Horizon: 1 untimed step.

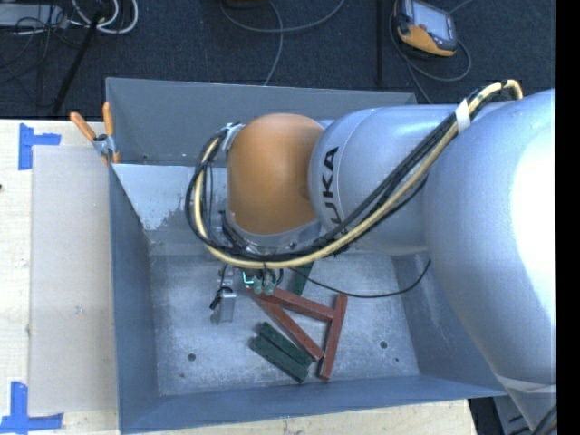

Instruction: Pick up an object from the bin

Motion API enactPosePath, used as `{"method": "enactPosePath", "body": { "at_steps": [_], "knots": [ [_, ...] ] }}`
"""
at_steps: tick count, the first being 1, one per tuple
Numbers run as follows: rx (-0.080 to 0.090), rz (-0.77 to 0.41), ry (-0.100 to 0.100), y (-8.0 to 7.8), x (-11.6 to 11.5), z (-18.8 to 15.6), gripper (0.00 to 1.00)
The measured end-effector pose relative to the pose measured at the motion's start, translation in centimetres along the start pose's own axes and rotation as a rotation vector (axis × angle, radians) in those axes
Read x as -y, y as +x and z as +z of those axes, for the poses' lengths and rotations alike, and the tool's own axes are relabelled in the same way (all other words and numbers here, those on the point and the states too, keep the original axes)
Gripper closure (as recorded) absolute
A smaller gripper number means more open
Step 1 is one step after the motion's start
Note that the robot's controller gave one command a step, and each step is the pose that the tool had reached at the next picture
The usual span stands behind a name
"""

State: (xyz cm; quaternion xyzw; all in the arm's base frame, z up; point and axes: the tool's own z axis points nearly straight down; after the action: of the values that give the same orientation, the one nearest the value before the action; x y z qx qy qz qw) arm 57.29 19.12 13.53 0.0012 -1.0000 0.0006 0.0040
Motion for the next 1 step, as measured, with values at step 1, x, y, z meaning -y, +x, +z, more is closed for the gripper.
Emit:
{"method": "enactPosePath", "body": {
  "at_steps": [1],
  "knots": [
    [0.001, -0.041, 0.0, -1.32, 8.16, 6.78, 0.0]
  ]
}}
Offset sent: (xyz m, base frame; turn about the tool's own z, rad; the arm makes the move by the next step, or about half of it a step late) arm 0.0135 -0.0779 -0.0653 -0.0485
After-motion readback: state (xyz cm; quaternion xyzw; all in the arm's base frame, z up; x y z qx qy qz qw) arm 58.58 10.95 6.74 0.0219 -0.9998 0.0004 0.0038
